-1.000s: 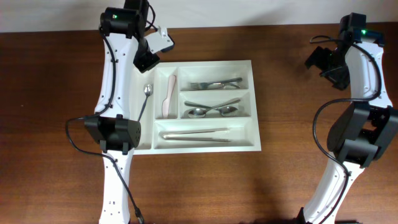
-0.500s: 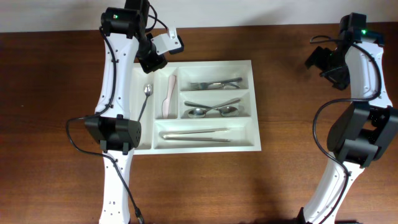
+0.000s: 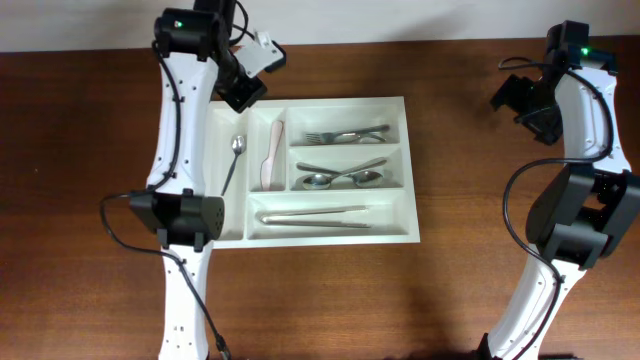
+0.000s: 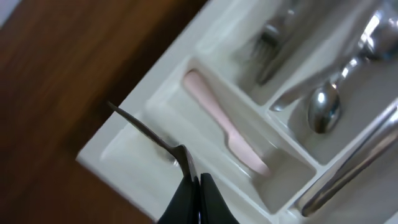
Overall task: Pack container
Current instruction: 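Lift the spoon with the left gripper and carry it over the tray, then lower the spoon into the leftmost compartment and open the left gripper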
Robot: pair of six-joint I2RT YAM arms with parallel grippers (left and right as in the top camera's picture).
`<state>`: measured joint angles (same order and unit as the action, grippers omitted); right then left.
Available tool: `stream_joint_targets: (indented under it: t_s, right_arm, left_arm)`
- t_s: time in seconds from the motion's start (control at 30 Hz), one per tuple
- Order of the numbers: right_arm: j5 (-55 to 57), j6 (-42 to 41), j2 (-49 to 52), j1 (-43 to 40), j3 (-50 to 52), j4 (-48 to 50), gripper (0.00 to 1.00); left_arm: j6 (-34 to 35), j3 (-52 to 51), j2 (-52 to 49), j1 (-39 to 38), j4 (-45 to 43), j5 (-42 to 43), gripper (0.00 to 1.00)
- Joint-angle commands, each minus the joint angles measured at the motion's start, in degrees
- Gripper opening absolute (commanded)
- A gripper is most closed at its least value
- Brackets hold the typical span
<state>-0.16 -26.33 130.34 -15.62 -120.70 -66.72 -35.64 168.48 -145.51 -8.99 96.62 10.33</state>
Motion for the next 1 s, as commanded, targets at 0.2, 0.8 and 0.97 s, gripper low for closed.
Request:
stream_joint_targets:
  t_s: [0.2, 0.8, 0.97]
  right_arm:
    - [-0.28, 0.39, -0.63, -0.20, -1.09, 0.15, 0.99]
    - [-0.28, 0.39, -0.63, -0.22, -1.09, 0.15, 0.99]
    - [-0.28, 0.39, -0.63, -0.22, -1.09, 0.15, 0.99]
  left_arm:
    - [35.76, -0.24, 4.13, 0.48, 0.09, -5.25, 0.02]
    - [81.22, -0.24, 3.93, 0.04, 0.07, -16.81, 0.02]
    - [89.68, -1.70, 3.87, 0.04, 0.07, -16.79, 0.02]
